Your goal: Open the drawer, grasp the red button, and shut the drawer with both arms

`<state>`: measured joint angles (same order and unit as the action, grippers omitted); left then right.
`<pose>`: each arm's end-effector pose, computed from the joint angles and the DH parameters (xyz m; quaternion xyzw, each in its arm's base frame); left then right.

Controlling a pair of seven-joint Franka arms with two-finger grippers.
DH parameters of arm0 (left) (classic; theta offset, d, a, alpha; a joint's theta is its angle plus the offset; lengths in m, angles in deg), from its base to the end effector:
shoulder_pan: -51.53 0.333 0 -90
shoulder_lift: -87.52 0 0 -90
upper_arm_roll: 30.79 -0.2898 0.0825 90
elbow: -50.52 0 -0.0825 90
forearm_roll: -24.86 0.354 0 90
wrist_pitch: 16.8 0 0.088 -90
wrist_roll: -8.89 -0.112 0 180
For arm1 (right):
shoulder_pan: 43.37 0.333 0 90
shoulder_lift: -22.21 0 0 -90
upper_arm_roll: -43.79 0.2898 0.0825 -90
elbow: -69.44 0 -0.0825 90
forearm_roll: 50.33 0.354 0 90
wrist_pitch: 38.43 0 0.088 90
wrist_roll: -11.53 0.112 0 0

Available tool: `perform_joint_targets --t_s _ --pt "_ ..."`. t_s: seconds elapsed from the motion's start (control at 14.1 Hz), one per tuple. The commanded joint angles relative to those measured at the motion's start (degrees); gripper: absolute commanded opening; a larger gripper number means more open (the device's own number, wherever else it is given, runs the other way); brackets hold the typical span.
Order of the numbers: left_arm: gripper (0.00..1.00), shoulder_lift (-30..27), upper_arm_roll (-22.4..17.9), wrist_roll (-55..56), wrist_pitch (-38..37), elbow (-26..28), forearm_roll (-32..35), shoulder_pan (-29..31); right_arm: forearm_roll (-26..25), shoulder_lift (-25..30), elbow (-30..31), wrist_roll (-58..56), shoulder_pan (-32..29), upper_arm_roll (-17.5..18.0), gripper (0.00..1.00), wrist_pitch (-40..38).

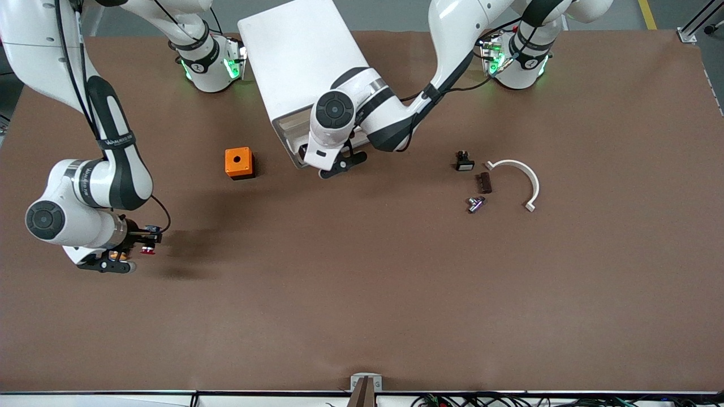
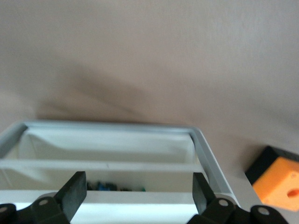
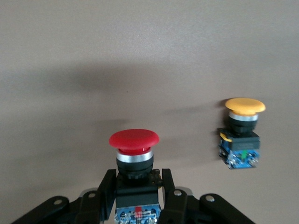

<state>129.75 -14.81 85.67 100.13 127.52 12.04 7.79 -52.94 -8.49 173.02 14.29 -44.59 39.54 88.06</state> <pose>0.3715 -0.5820 0.2938 0.9545 0.2288 -0.1808 0.0632 0.5994 -0.0568 0.2300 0.9956 -0.0529 -0.0682 0.0350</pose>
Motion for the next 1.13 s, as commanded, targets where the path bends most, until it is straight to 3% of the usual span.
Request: perform_joint_targets --t_s 0.0,0.57,0.85,0.92,0.99,1.06 --pt "1.0 -0.22 -0.33 -0.14 0.76 0.25 -4.13 -0.81 -0.55 0.12 3.02 -0.47 -0.99 1.08 0.25 4.45" --pt "1.0 0.13 0.02 -3.74 0.76 0.25 -9.77 -0.64 -0.28 -2.52 3.73 -0.12 -0.72 1.08 0.26 7.63" --pt "1.0 -0.48 -0.42 -7.16 -0.03 -0.01 -9.42 2.07 -0.28 -3.22 3.73 0.32 -0.72 1.08 0.35 8.6" --pt "1.0 -0.57 -0.42 -8.47 -0.9 -0.01 -9.33 2.95 -0.28 -3.14 3.73 0.4 -0.72 1.08 0.42 8.51" --pt "1.0 -0.66 -0.6 -9.88 -1.78 -0.19 -8.55 3.74 -0.28 -3.14 3.73 0.4 -0.81 1.08 0.65 8.51" --pt "1.0 -0.83 -0.69 -11.11 -1.87 -0.19 -6.88 4.54 -0.28 -3.05 3.73 0.49 -0.81 1.08 1.0 8.43"
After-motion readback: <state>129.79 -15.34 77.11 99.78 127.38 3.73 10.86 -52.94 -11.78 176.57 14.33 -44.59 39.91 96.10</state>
